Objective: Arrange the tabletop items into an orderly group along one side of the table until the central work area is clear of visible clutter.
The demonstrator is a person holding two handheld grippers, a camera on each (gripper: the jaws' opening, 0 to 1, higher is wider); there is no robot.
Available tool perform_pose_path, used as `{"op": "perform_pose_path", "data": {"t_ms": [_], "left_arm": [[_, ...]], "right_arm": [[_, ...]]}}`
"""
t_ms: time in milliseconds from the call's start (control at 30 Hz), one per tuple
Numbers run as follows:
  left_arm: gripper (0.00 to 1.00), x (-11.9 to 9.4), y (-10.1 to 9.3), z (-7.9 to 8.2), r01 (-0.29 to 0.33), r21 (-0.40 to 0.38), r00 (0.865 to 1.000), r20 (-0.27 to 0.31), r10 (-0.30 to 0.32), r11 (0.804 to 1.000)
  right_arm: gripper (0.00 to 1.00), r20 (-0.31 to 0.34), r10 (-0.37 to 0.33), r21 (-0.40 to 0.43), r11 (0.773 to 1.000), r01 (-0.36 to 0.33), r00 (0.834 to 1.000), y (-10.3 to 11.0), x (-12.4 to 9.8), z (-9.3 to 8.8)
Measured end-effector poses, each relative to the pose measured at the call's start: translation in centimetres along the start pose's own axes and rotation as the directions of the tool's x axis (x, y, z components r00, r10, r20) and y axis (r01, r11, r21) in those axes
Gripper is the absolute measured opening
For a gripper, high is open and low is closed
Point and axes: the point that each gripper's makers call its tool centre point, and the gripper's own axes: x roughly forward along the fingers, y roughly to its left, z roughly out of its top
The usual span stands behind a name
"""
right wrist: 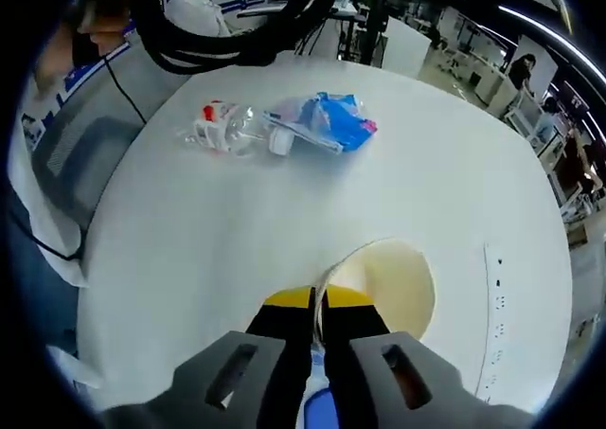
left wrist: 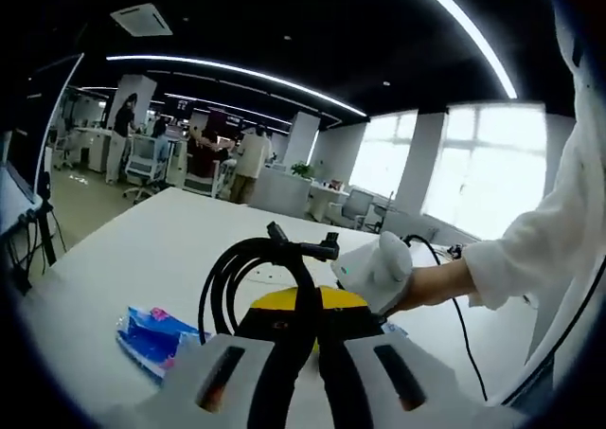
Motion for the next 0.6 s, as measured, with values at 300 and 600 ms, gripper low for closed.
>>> {"op": "perform_pose_path", "data": {"t_ms": [300, 600], "left_arm": [[0.02, -0.2, -0.1, -0.2, 0.014, -0.011, 1.000, -0.008, -0.014, 1.000], [0.02, 0.1, -0.6, -1.2, 0.014, 0.025, 0.999, -0.051, -0.013, 1.000]], "right_arm": [[0.11, 0.031, -0.018, 0.022, 1.000, 0.017, 0.999, -0.3, -0.2, 0.8], [0.24, 0.090, -0.051, 0.077, 0.996, 0.044, 0.995, -0.7, -1.8, 1.2]]}}
